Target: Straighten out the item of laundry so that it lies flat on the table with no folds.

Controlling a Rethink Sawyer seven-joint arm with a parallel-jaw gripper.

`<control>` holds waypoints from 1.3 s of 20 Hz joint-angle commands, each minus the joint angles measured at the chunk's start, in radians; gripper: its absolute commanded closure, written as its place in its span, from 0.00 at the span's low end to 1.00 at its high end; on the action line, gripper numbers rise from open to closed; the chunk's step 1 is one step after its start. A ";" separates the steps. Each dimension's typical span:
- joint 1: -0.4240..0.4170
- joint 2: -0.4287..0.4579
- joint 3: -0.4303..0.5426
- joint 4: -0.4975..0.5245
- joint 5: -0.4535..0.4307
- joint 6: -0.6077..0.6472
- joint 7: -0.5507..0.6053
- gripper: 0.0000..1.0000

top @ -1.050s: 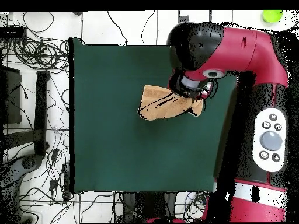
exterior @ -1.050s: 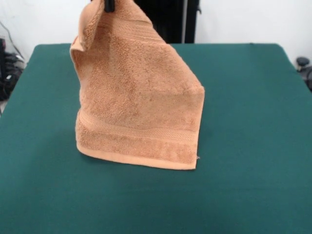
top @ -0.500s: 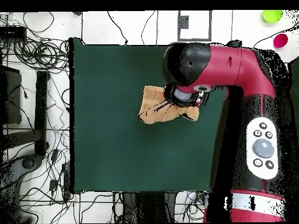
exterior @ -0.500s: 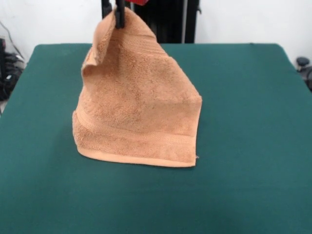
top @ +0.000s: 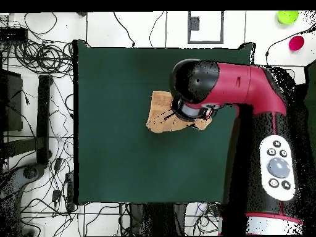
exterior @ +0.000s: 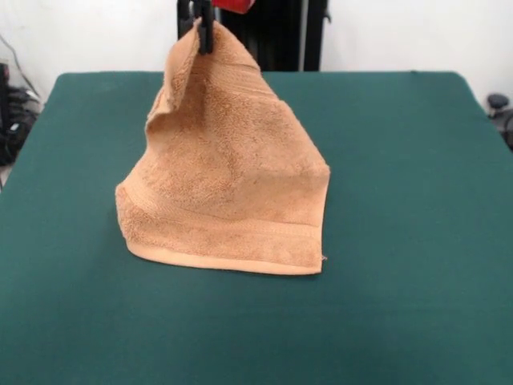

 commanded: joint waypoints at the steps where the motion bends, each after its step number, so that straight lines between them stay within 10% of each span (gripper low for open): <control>1: -0.004 0.014 0.023 0.247 0.034 -0.166 0.040 1.00; 20: -0.039 0.016 -0.033 0.333 -0.053 -0.423 0.042 1.00; 26: -0.012 -0.014 -0.013 0.238 -0.024 -0.260 -0.009 1.00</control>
